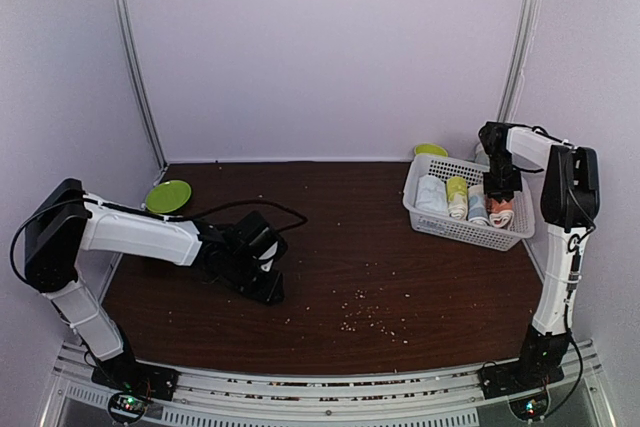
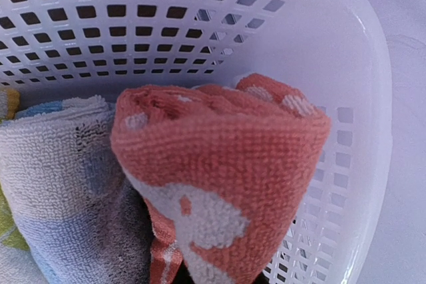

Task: Roll the towels
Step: Place the towel in the storage box.

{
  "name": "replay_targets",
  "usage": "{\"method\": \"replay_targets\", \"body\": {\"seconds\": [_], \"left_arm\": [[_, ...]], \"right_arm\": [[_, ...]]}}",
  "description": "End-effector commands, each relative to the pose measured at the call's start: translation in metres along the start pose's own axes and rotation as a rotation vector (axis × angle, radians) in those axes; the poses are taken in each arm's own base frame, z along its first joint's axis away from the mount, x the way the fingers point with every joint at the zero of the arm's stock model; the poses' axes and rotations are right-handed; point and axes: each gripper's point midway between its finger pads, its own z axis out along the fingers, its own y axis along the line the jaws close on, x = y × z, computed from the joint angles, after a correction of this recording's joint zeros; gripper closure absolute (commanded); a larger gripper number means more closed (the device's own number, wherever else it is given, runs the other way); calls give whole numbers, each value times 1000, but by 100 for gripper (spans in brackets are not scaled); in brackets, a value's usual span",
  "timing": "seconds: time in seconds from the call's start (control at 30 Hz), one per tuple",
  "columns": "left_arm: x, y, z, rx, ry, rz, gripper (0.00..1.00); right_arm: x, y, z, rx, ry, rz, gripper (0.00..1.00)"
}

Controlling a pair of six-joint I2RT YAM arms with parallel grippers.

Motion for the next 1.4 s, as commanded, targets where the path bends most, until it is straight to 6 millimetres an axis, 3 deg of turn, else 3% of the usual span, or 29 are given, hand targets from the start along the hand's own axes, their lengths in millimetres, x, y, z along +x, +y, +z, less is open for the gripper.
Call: {"method": "replay_targets", "body": {"seconds": [0.0, 0.27, 0.47, 0.83, 1.17, 1.37], "left_arm": [[-9, -3, -4, 12, -37, -5, 67], [-8, -3, 2, 5, -18, 5, 66], [-8, -3, 4, 4, -13, 9, 67], [-7, -2, 1, 5, -19, 9, 67], [-6, -2, 0, 13, -26, 2, 67], [-5, -2, 0, 14, -25, 1, 67]], "right_arm": [[1, -9, -6, 15, 2, -3, 100], [8, 4, 17, 13, 58, -13, 100], [12, 6, 21, 11, 78, -5, 99], [0, -10, -3, 19, 11, 53, 58], [-25, -28, -45, -37, -112, 165, 47], [-25, -27, -35, -74, -98, 214, 49]]}}
